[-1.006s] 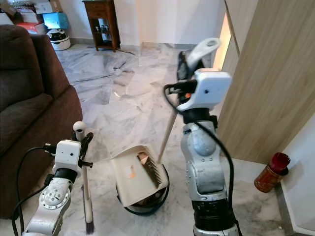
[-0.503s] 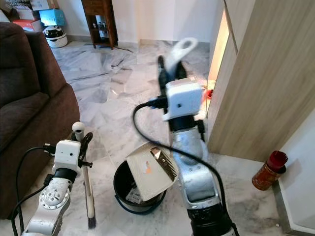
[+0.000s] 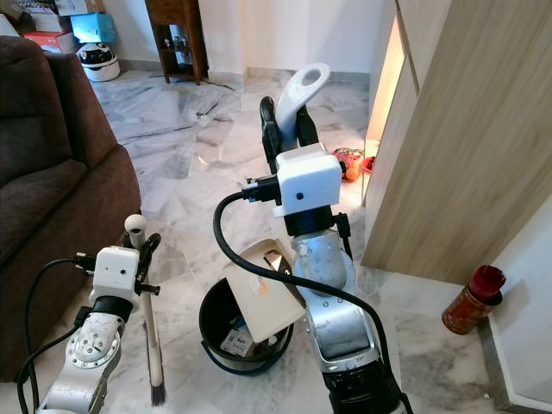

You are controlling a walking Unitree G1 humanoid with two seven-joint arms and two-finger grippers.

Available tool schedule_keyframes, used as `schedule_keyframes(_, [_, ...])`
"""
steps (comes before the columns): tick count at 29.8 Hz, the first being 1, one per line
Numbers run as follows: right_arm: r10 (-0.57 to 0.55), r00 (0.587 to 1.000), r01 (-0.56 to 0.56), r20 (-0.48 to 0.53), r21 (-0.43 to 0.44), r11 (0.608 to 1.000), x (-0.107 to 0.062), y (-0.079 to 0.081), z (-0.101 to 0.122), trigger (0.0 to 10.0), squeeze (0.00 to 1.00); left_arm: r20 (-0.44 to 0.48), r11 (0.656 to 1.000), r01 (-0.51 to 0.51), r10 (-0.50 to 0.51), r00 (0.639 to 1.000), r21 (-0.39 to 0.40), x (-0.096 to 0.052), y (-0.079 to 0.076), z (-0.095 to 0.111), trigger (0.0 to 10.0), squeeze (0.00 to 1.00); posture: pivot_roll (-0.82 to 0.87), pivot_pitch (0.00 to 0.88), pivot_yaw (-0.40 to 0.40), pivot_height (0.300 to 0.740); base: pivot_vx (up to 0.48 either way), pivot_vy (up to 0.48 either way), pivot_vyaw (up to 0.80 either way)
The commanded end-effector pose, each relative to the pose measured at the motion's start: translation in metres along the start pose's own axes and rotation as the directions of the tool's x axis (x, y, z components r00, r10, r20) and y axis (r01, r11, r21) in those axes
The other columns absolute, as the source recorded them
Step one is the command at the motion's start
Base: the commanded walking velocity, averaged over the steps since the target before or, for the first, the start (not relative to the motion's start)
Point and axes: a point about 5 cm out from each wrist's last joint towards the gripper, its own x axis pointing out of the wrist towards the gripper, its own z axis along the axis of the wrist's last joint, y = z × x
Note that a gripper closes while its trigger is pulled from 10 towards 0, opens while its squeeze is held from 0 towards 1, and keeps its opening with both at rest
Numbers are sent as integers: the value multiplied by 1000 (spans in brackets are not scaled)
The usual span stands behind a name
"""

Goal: Sweep floor

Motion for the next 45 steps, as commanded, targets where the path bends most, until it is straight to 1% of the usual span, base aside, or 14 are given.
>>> schedule_keyframes(1, [43,985,-49,165,31,998,7,13,31,10000,0,39,1000,-14,13,999,28,1,5,6,10000,0,148,0,29,740,0,0,0])
schedule_keyframes(4, [80,977,-93,199,58,994,6,23,37,10000,0,41,999,-11,10,999,30,1,5,6,10000,0,151,0,29,740,0,0,0])
schedule_keyframes(6, [125,965,-140,231,48,989,5,31,42,10000,0,44,999,-8,6,999,36,1,5,7,10000,0,151,0,29,740,0,0,0])
schedule_keyframes(14, [182,944,-203,274,50,978,2,41,49,10000,0,45,999,-9,7,999,40,1,6,7,10000,0,152,6,31,740,0,0,0])
schedule_keyframes(18, [234,926,-247,296,8,969,-2,48,51,10000,0,46,999,-6,4,999,43,1,6,7,10000,0,151,7,31,740,0,0,0])
schedule_keyframes(20, [246,922,-259,300,5,966,-3,50,52,10000,0,46,999,-6,4,999,44,1,6,7,10000,0,154,15,32,740,0,0,0])
schedule_keyframes(23, [253,919,-267,303,3,964,-3,52,52,10000,0,46,999,-6,4,999,44,2,7,7,10000,0,155,17,31,740,0,0,0])
schedule_keyframes(32, [299,903,-302,308,-39,953,-5,57,52,10000,0,44,999,-2,-1,999,46,1,5,7,10000,0,152,24,30,740,0,0,0])
schedule_keyframes(33, [316,897,-313,309,-61,948,-6,59,52,10000,0,41,999,5,-7,999,45,1,4,6,10000,0,152,25,30,740,0,0,0])
schedule_keyframes(36, [332,891,-323,310,-83,943,-7,61,52,10000,0,39,999,15,-16,999,44,0,2,6,10000,0,150,28,29,740,0,0,0])
schedule_keyframes(45, [318,899,-295,301,-123,948,-5,58,50,10000,0,39,998,36,-38,999,51,0,-2,6,10000,0,145,38,27,740,0,0,0])
